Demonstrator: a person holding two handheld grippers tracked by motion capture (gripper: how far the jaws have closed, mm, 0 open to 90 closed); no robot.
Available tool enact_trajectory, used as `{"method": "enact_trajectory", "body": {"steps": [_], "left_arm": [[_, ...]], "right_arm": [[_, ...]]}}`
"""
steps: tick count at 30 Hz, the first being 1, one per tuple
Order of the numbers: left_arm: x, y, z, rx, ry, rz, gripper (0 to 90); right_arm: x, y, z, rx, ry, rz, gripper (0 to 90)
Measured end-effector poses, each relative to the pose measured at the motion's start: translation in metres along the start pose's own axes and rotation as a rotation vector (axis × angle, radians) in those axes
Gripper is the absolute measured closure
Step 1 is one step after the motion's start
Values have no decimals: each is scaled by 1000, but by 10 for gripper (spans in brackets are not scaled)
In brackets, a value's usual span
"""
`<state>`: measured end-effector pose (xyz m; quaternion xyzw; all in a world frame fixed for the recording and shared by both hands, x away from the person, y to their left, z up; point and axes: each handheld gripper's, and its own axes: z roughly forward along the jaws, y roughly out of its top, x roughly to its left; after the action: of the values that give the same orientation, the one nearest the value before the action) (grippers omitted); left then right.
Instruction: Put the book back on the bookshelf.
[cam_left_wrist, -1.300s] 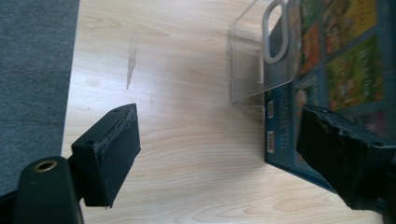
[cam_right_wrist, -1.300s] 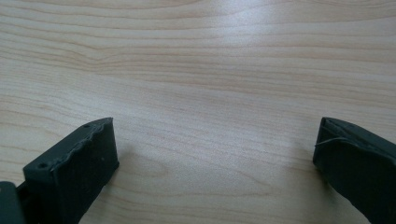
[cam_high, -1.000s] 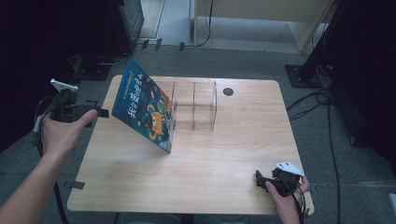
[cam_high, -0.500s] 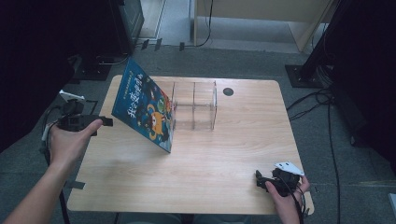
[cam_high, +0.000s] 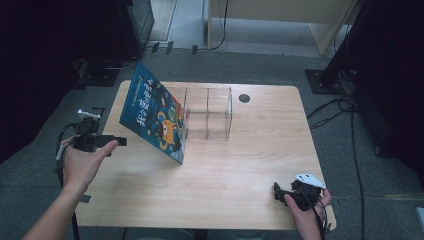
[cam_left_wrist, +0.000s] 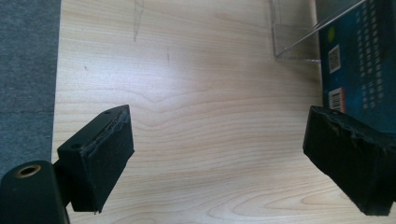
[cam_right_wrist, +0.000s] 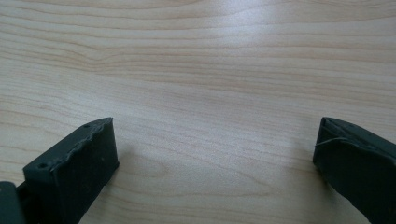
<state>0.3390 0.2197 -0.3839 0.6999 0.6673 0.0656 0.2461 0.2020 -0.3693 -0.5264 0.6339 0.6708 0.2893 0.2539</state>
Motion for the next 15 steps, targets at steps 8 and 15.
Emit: {"method": "enact_trajectory", "body": {"steps": [8,15], "left_arm": [[-2,-13,11,-5,7,19,90],[-2,-25,22,-3,11,21,90]], "right_arm": [[0,0,0,0,0,3,0],[0,0,0,0,0,3,0]]}}
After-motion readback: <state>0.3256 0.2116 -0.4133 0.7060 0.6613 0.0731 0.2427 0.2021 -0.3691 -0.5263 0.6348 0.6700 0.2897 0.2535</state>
